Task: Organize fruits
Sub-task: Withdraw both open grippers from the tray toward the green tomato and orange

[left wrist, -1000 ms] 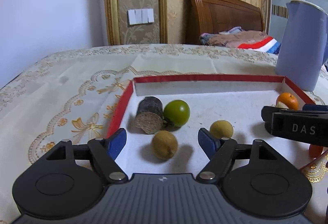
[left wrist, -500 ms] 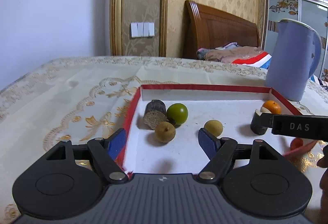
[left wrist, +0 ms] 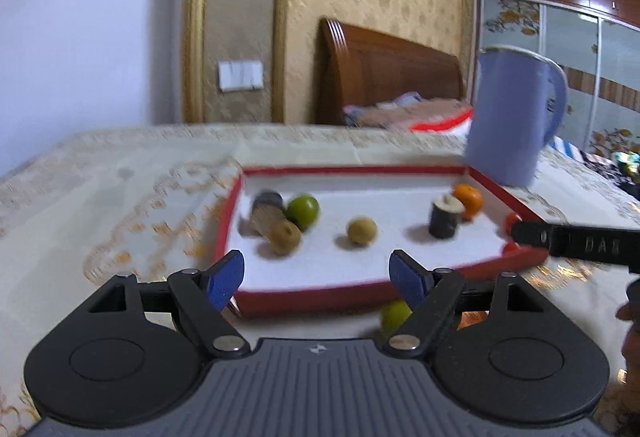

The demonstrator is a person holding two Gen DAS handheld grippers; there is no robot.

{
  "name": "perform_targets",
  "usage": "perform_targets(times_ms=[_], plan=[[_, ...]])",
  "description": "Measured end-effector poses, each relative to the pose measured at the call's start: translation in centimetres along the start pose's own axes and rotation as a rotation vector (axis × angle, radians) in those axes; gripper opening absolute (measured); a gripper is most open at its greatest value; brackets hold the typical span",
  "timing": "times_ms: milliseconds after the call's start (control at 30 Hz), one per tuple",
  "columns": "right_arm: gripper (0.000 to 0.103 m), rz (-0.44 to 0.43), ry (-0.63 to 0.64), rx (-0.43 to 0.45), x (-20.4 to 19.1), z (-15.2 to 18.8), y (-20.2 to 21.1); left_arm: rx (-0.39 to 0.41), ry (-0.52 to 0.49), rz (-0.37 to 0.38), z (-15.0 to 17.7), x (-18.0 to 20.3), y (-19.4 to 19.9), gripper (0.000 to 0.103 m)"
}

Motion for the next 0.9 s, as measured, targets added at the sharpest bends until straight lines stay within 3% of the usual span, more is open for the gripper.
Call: perform_targets(times_ms=[267,400,467,533,633,700,900], plan=[[0.095,0.007,-0.014,-0.008,0.3,0.2,-0.1,-0.088,0.033,0.115,1.0,0.7,0.0,0.080],[0.096,-0.001,-0.028,-0.007,0.4,0.2,-0.1,-0.116,0.012,0.083,1.4,1.2,-0.9,0.080],[0.096,-0.003,-0.038,-0.002,0.5,0.1,0.0,-0.169,0.002,0.100,1.8,1.5,-1.6,0.079],[0.096,-0.006,-0.041,-0.001,0.5,0.1,0.0,-0.157,0.010,0.072,1.8,1.5,-1.6,0.080],[0.096,-0.012,-0.032,-0.003,0.3,0.1,0.0,-0.189,0.053,0.062,1.9,1.0,-2.2,0.082],[0.097,-0.015,-0.025,0.001,0.2,0.1,0.2,-0.166,0.075,0.034,1.7,0.0,-1.8,0.082],[0.097,-0.101,0.082,-0.035,-1.5,1.0,1.6,-0.173,0.185,0.027,1.4,-2.4,-1.8,0.082]])
Point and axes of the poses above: each gripper's, at about its wrist camera, not at the fingertips, and y roughly against the way its jaws point, x to its right, z to its underside, the point moved 5 cm from there along -y, roughly the way its jaws point, and after that the axes turned 6 degrees about y, right-handed, at the moved point
